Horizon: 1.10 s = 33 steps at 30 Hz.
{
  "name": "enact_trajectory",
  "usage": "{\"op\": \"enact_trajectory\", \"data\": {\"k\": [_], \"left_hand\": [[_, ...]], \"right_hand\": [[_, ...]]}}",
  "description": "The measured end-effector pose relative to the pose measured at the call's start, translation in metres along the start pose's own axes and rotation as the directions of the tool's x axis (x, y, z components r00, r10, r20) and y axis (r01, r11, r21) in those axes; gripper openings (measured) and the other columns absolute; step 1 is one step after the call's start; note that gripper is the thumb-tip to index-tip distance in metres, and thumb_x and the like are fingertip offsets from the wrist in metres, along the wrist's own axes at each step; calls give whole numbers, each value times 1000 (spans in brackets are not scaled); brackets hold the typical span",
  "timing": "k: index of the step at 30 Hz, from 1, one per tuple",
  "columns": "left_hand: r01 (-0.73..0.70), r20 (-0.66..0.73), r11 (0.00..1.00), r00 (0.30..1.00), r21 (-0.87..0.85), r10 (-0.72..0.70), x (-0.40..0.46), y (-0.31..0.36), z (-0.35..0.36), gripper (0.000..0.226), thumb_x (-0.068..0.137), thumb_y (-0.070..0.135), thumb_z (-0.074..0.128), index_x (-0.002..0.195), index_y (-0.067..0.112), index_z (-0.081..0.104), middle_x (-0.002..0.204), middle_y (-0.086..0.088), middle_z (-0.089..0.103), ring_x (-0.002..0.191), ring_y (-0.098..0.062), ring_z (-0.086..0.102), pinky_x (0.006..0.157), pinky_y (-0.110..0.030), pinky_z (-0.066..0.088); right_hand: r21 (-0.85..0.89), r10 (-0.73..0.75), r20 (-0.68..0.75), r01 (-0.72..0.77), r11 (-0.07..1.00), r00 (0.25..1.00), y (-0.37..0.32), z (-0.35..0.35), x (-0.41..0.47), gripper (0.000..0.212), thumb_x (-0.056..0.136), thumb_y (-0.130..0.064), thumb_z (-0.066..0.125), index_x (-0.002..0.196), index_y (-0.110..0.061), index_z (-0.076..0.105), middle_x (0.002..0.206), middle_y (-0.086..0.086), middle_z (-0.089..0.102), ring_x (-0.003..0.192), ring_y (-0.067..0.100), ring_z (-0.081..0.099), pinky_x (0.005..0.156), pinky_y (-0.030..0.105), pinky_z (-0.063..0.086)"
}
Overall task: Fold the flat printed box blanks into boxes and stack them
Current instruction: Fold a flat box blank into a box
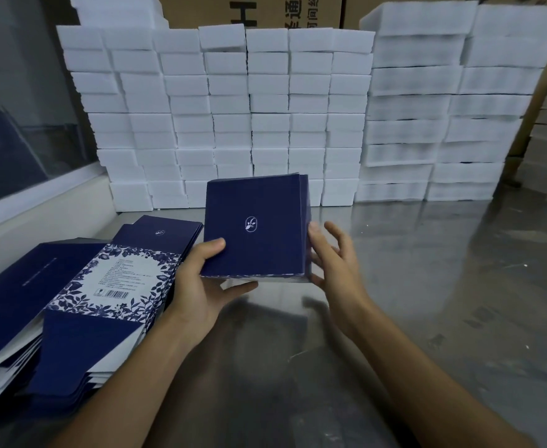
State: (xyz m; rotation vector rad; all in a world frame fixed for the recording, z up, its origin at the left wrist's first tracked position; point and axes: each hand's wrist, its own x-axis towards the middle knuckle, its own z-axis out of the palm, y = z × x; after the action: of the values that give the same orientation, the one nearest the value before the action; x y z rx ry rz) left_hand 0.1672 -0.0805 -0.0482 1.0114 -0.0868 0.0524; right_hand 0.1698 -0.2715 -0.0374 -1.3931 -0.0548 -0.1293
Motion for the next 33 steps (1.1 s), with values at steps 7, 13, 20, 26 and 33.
{"op": "enact_trajectory", "data": {"k": [7, 13, 20, 26, 33], "left_hand": [[-63, -248, 995, 966, 71, 79, 7, 9, 2, 28, 92, 23, 66, 120, 24, 62, 118, -8, 69, 111, -26, 66, 68, -44, 59], [-94, -345, 969, 923, 230, 172, 3, 15, 14, 13, 96, 29, 62, 92, 24, 74, 97, -4, 75, 92, -18, 72, 79, -47, 60], [-152, -137, 968, 974, 199, 181, -5, 18, 22, 58, 59, 70, 70, 110, 42, 63, 114, 15, 69, 120, -14, 58, 85, -57, 48], [-340, -243, 889, 875, 308, 419, -1, 22, 9, 65, 57, 39, 83, 116, 25, 59, 111, 0, 68, 98, -15, 69, 85, -42, 57], [-451, -101, 740, 818, 499, 567, -5, 31, 8, 49, 55, 34, 72, 104, 30, 65, 131, -20, 49, 110, -28, 56, 89, -31, 48]], "right_hand": [[14, -156, -1, 156, 988, 988, 2, -4, 0, 49, 85, -21, 76, 127, -32, 54, 115, -4, 74, 97, 9, 73, 79, 28, 61], [-135, -326, -35, 318, 938, 945, 7, 5, -3, 35, 85, 2, 75, 104, -23, 58, 108, -1, 69, 98, 6, 67, 73, 20, 58], [-242, -381, 130, 402, 883, 915, 17, 18, -10, 34, 83, -1, 77, 93, -27, 57, 92, -18, 65, 85, 6, 65, 66, 22, 54], [-281, -302, 177, 342, 897, 937, 19, 17, -11, 17, 76, -7, 57, 79, -20, 67, 74, -2, 74, 70, 11, 68, 70, 31, 57], [-490, -690, -11, 598, 635, 724, -4, 11, -15, 8, 90, -21, 58, 94, -19, 65, 87, -9, 66, 83, 11, 62, 72, 24, 48]]}}
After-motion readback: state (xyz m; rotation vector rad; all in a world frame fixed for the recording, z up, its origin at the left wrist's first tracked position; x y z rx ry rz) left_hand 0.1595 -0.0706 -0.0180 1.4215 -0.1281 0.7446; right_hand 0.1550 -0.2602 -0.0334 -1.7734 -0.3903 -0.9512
